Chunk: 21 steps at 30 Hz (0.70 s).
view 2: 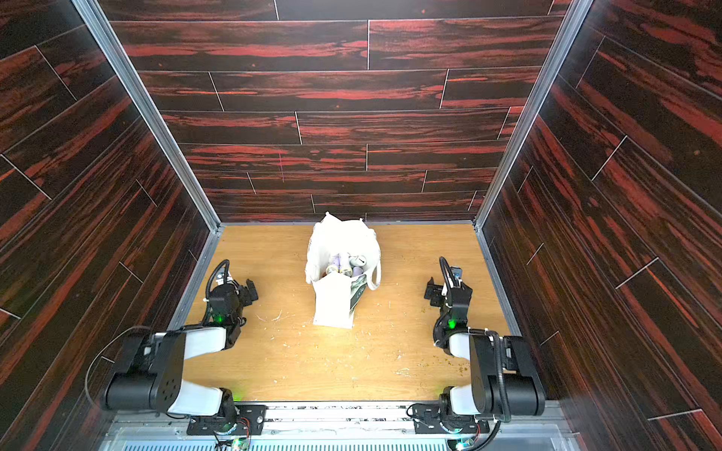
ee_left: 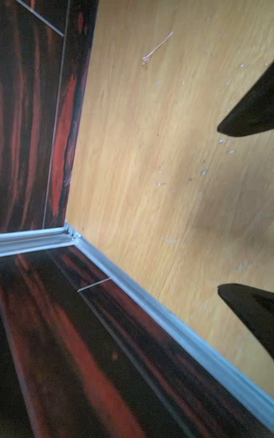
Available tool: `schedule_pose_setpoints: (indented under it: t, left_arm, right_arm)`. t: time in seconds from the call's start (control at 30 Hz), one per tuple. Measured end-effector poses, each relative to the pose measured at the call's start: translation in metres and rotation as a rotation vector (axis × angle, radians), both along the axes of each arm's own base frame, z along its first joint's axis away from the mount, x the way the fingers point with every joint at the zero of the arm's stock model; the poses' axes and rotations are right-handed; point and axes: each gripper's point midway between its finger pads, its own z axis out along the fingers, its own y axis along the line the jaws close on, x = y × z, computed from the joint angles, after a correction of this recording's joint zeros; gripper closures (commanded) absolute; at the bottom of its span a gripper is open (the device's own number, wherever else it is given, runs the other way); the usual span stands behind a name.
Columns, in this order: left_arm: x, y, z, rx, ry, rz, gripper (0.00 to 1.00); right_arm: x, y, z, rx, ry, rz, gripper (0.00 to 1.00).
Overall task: Put the flashlights into the tote bags
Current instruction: Reset both arms
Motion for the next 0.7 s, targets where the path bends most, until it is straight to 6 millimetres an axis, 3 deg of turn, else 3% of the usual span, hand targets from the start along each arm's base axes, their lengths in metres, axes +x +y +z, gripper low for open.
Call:
schedule_pose_setpoints:
  t: [0.17, 0.33, 0.7]
  left_arm:
    - [0.0, 0.0, -0.014, -0.009, 0.037, 0.006, 0.01]
    - [0.004, 0.001, -0.009, -0.008, 0.023, 0.007, 0.01]
    - [0.006, 0.0, -0.009, -0.009, 0.03, 0.003, 0.01]
  right_arm:
    - [-0.001, 0.001, -0.016, 0.016, 0.01, 0.025, 0.02]
    - [0.008, -0.01, -0.006, 0.049, -0.019, 0.034, 0.01]
    - [0.008, -0.003, -0.005, 0.068, -0.022, 0.073, 0.01]
